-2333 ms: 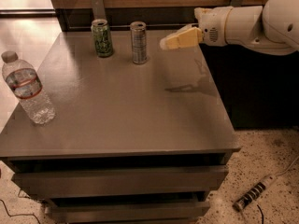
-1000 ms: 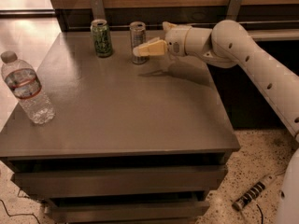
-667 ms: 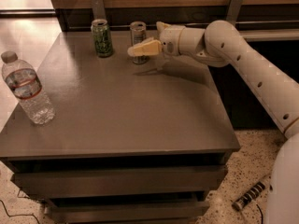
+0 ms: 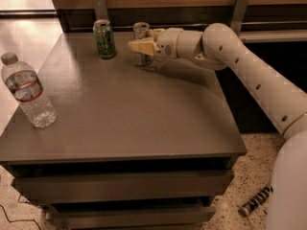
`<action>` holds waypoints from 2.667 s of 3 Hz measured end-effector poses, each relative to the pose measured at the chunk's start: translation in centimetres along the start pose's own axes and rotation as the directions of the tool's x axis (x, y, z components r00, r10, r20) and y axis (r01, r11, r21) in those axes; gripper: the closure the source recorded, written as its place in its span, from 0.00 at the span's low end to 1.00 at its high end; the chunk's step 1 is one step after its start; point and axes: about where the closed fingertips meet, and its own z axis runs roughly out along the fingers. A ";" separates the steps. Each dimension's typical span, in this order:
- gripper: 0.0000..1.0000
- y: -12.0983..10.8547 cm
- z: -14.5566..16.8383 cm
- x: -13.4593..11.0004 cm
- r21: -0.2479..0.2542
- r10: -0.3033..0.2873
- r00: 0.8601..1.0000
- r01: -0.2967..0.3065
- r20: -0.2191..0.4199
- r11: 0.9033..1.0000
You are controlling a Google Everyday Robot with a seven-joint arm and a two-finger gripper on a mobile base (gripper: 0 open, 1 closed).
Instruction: Move redbull can near water bottle
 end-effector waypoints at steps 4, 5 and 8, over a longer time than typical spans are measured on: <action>1.00 0.8 0.3 -0.5 -0.020 0.006 1.000 -0.006 -0.003 1.000; 1.00 2.0 -2.2 -2.5 -0.034 0.022 1.000 -0.022 -0.001 0.999; 1.00 11.0 -5.5 -6.7 -0.045 -0.046 0.997 0.048 0.057 0.998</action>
Offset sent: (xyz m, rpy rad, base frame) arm -0.0003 0.0024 -0.0003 0.0005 0.0006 0.0034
